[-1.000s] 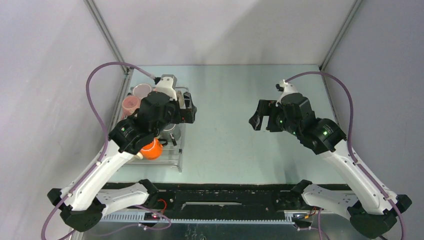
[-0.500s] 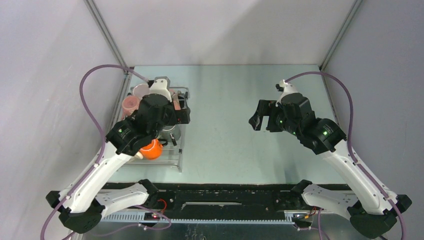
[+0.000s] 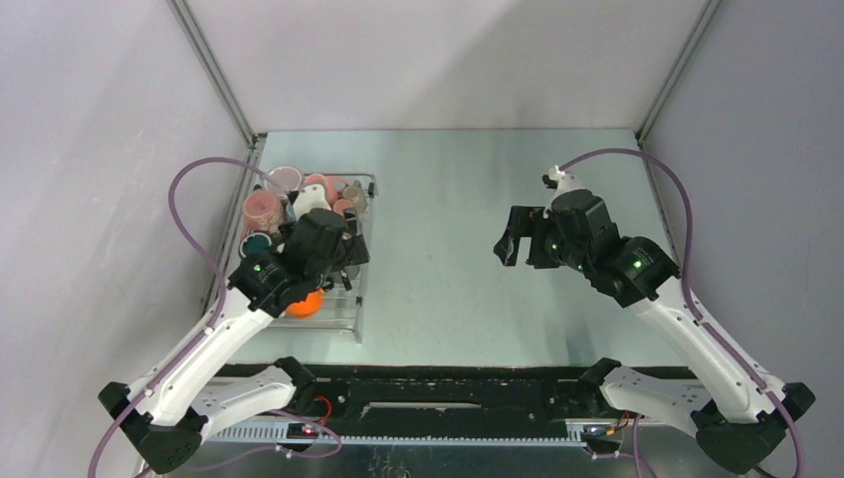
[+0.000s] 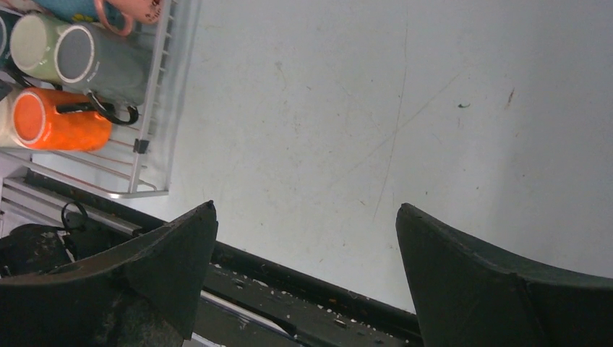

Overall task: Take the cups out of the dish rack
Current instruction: Unload the cup from the dish rack.

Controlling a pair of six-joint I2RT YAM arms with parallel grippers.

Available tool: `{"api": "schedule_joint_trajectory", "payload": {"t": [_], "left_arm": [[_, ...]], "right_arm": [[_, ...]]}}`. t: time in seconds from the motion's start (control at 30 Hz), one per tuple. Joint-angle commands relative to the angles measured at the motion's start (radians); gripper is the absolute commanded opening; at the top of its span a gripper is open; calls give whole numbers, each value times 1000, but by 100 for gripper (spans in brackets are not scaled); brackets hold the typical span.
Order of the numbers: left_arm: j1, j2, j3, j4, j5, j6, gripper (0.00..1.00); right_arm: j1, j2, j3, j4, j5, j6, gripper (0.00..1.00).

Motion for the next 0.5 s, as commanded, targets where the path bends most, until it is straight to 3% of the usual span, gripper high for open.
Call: {"api": "schedule_joint_trajectory", "payload": {"t": [0.0,0.47], "left_arm": [[13,6,-84,34,-29,-106,95],[83,119,-242,150,-47,-222,74]], "right_arm": [[6,-15,-25,3,-13,16,100],[10,-20,-76,29,-27,21,99]]}}
